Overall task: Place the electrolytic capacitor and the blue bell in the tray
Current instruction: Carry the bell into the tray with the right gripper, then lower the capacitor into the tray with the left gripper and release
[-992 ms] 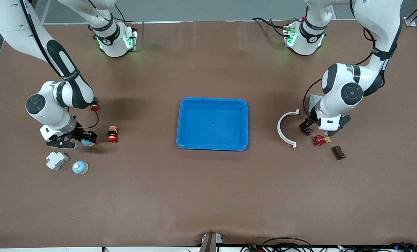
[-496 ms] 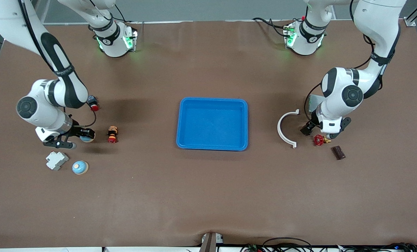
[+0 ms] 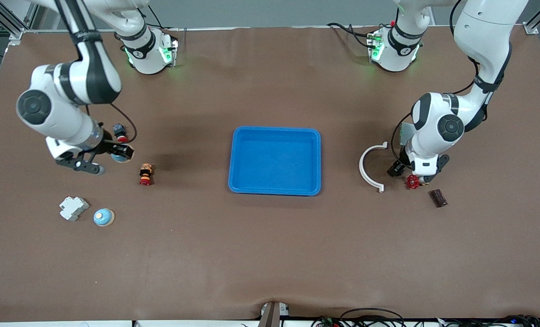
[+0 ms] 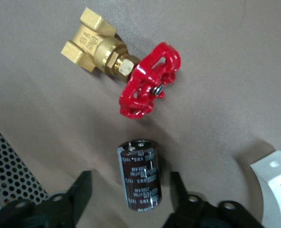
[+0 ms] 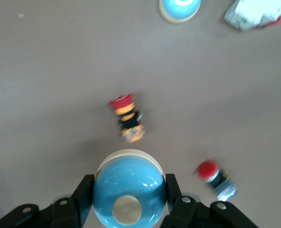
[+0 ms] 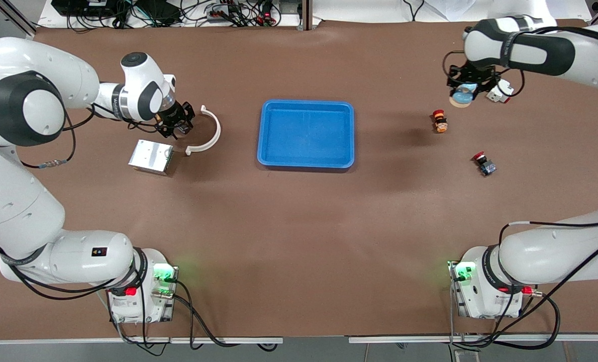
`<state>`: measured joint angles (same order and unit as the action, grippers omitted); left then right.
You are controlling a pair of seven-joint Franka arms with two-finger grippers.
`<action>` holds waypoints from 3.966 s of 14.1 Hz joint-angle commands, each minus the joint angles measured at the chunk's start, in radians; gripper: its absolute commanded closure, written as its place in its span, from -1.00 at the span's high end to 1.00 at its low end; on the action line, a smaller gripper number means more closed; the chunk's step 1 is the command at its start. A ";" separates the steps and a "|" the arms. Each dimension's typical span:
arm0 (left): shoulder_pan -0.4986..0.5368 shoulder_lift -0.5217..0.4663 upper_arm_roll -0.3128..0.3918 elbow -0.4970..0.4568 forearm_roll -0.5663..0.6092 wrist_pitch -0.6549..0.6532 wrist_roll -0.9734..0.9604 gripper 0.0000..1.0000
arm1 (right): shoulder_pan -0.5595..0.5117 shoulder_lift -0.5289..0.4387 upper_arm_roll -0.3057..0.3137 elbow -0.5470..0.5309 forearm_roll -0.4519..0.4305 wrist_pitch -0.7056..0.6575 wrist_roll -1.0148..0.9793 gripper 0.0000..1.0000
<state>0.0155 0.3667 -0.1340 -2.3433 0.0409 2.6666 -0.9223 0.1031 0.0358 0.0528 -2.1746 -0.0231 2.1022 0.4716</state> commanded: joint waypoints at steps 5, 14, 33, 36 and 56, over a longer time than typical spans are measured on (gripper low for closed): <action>0.001 -0.026 0.001 -0.001 0.011 0.006 -0.049 -1.00 | 0.324 -0.097 -0.010 -0.033 0.123 -0.018 0.480 -1.00; -0.064 -0.118 -0.010 0.133 0.011 -0.264 -0.170 -1.00 | 0.575 0.018 -0.011 -0.021 0.111 0.192 0.912 -1.00; -0.189 -0.071 -0.027 0.291 0.011 -0.346 -0.317 -1.00 | 0.684 0.447 -0.014 0.246 -0.044 0.347 1.286 -1.00; -0.230 -0.051 -0.027 0.308 0.010 -0.346 -0.358 -1.00 | 0.690 0.476 -0.014 0.248 -0.044 0.401 1.309 -1.00; -0.411 0.179 -0.024 0.529 0.011 -0.327 -0.651 -1.00 | 0.710 0.556 -0.022 0.283 -0.093 0.412 1.363 1.00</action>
<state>-0.3708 0.5480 -0.1624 -1.8331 0.0409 2.3461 -1.5363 0.8022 0.5858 0.0444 -1.9151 -0.0754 2.5361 1.8225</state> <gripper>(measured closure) 0.656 0.000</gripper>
